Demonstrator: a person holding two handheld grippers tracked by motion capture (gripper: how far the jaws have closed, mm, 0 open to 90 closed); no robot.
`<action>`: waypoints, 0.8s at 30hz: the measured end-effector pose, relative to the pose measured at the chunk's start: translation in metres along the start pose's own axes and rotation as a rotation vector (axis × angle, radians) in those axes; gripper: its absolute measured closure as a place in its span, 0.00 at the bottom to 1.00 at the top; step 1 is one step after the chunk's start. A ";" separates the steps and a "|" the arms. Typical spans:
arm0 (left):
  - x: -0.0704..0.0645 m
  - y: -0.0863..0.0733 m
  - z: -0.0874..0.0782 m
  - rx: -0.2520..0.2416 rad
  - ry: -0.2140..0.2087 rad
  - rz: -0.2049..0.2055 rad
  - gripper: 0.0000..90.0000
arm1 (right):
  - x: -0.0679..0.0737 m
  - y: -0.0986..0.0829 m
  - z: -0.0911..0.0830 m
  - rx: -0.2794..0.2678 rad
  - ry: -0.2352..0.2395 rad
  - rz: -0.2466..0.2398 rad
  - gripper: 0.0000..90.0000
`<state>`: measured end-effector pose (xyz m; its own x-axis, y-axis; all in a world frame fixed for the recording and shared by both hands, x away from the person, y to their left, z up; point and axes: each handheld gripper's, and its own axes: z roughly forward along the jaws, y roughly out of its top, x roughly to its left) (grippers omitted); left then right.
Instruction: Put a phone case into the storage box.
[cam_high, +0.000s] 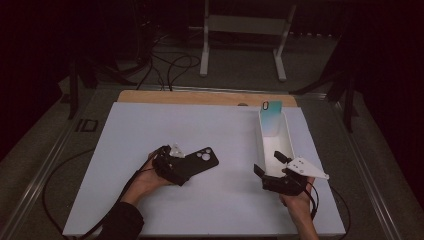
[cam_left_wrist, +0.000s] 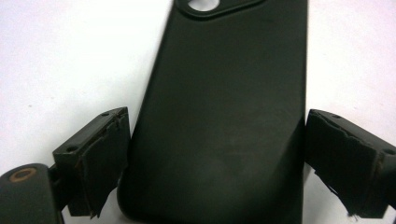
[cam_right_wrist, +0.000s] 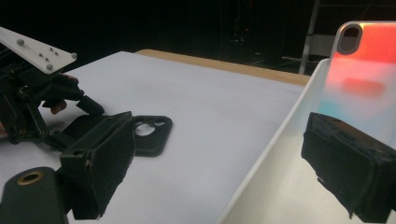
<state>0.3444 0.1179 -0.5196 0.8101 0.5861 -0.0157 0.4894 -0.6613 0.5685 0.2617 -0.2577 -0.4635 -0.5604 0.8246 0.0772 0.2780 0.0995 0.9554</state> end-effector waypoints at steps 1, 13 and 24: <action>0.000 0.000 0.000 0.004 -0.001 0.001 0.11 | 0.000 0.000 0.000 0.002 0.000 -0.003 0.11; -0.001 0.009 0.003 0.073 0.002 -0.004 0.11 | 0.002 0.001 0.002 0.002 0.006 -0.003 0.11; -0.004 0.014 0.000 0.102 0.013 -0.009 0.17 | 0.001 0.001 0.002 0.005 0.005 0.001 0.11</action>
<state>0.3476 0.1060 -0.5117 0.8014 0.5980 -0.0097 0.5278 -0.6995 0.4818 0.2627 -0.2559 -0.4625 -0.5645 0.8216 0.0796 0.2823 0.1015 0.9540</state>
